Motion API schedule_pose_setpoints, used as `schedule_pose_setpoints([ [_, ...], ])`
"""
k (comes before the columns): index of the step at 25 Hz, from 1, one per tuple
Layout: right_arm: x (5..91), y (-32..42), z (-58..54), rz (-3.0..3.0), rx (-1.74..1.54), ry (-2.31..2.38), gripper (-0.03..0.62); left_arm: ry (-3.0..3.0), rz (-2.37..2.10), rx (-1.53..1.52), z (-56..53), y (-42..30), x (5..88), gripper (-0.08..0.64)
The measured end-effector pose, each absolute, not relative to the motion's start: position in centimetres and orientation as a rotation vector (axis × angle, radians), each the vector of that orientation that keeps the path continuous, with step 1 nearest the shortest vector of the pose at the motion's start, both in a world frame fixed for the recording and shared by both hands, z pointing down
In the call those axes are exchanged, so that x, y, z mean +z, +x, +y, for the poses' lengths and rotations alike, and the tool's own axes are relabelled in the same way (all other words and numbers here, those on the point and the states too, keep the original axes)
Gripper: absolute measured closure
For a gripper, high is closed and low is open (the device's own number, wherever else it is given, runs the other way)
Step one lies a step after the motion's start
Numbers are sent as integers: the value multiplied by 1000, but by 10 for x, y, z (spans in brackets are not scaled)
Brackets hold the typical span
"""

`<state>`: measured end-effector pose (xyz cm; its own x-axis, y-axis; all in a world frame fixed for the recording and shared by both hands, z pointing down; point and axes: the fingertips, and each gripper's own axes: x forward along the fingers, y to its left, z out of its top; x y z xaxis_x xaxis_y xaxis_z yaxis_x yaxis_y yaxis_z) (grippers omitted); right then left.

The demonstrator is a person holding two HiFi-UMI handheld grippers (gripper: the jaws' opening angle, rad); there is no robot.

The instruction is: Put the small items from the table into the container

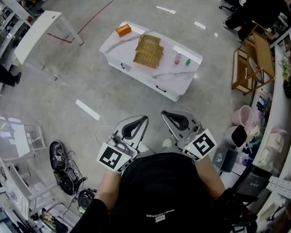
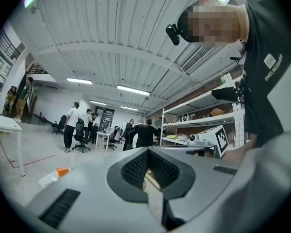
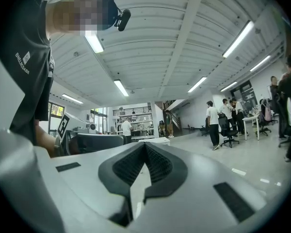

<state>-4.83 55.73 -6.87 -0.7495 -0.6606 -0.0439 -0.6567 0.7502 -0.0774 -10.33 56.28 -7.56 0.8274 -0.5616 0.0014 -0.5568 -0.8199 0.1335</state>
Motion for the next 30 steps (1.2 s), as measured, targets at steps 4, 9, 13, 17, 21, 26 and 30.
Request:
schedule_pose_setpoints([
  [4, -64, -56, 560, 2867, -99, -1095, 586, 2881, -866, -42, 568, -113, -70, 565],
  [9, -61, -74, 564, 2866, -106, -1124, 586, 2875, -862, -52, 573, -138, -68, 565],
  [13, -59, -83, 565, 2865, -104, -1181, 586, 2889, -832, -58, 579, -157, -65, 565],
  [17, -57, -87, 564, 2848, -93, -1253, 586, 2891, -826, -80, 579, -175, -63, 565],
  [21, -55, -91, 568, 2821, -108, -1301, 586, 2887, -817, -84, 580, -186, -62, 565],
  [26, -45, -87, 563, 2800, -123, -1329, 586, 2900, -801, -81, 575, -183, -57, 565],
  [30, -37, -83, 550, 2796, -141, -1330, 586, 2893, -805, -61, 563, -178, -51, 565],
])
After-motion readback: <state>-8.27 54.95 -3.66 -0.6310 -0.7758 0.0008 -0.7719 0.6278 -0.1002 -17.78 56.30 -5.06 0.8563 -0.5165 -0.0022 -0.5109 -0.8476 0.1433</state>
